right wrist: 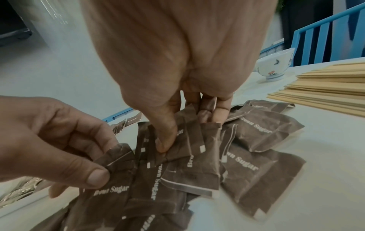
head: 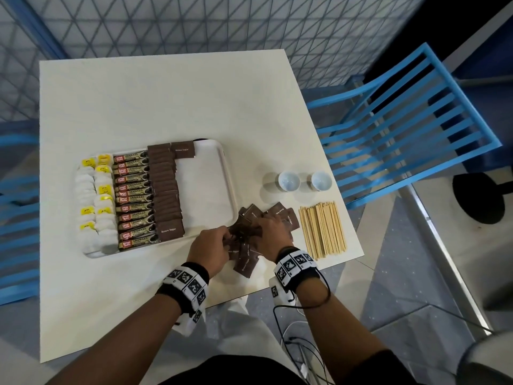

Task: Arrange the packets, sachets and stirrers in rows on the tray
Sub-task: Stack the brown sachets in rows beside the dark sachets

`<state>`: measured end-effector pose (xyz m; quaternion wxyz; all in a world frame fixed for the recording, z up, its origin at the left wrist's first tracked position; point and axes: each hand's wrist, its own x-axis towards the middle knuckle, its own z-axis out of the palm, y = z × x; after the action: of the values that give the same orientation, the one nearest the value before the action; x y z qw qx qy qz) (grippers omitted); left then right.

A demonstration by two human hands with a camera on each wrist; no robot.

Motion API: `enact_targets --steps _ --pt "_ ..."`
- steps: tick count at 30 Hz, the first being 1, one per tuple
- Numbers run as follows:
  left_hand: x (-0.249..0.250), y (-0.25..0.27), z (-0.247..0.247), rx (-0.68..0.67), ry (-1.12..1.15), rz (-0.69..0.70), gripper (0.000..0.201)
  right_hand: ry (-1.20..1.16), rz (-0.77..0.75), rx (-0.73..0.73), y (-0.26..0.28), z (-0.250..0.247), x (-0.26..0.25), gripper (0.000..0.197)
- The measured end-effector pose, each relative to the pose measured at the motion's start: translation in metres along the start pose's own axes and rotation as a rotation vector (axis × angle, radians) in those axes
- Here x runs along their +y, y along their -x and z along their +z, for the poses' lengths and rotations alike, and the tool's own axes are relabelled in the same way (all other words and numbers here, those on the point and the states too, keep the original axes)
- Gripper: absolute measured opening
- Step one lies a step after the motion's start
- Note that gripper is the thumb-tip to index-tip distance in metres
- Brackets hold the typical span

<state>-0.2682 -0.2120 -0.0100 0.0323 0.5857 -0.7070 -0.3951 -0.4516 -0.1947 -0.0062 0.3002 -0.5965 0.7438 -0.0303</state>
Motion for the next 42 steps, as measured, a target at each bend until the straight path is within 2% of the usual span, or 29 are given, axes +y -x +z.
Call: enact_targets --steps 4,8,12,15,17,19,21,23,25,28,31,32,35,38,42 --pt "0.001 -0.002 -0.003 0.046 0.112 -0.008 0.018 -0.101 0.015 0.001 0.0 -0.004 0.001 0.023" --pt "-0.002 -0.006 -0.011 0.109 0.222 -0.042 0.021 -0.25 0.116 0.014 -0.002 -0.01 -0.001 0.026" --pt "-0.001 -0.01 -0.036 0.161 0.366 -0.131 0.004 -0.427 0.176 0.101 -0.006 -0.028 0.001 0.027" --pt "-0.007 -0.019 -0.051 0.128 0.515 -0.197 0.004 -0.549 0.165 0.103 -0.009 -0.042 -0.002 0.021" --pt "-0.027 -0.035 -0.048 0.099 0.668 -0.243 0.018 -0.644 0.147 0.084 -0.01 -0.05 -0.008 0.017" --pt "-0.038 -0.047 -0.043 0.081 0.783 -0.291 0.022 -0.848 0.117 0.058 -0.01 -0.057 -0.019 0.017" --pt "-0.017 -0.039 -0.061 0.067 0.926 -0.331 0.013 -1.065 0.09 0.01 -0.011 -0.064 -0.033 0.018" --pt "-0.002 -0.033 -0.072 -0.032 1.103 -0.358 0.019 -1.207 0.083 -0.028 -0.013 -0.066 -0.049 0.023" --pt "0.007 -0.027 -0.078 -0.154 1.26 -0.379 0.025 -1.172 0.123 -0.004 -0.019 -0.059 -0.064 0.021" --pt "0.005 -0.022 -0.089 -0.231 1.507 -0.46 0.044 -0.859 0.195 0.121 -0.029 -0.041 -0.079 0.017" --pt "-0.006 -0.023 -0.1 -0.307 1.679 -0.491 0.057 -0.85 0.216 0.126 -0.032 -0.03 -0.094 0.023" --pt "-0.007 -0.022 -0.105 -0.333 1.664 -0.451 0.053 -0.856 0.208 0.12 -0.032 -0.027 -0.099 0.025" --pt "-0.01 -0.017 -0.114 -0.348 1.494 -0.302 0.019 -0.81 0.168 0.122 -0.033 -0.025 -0.113 0.025" --pt "-0.024 -0.018 -0.118 -0.276 1.378 -0.272 0.025 -0.814 0.134 0.108 -0.036 -0.025 -0.129 0.028" --pt "-0.034 -0.018 -0.132 -0.297 1.341 -0.252 0.031 -0.82 0.122 0.165 -0.041 -0.026 -0.145 0.016"
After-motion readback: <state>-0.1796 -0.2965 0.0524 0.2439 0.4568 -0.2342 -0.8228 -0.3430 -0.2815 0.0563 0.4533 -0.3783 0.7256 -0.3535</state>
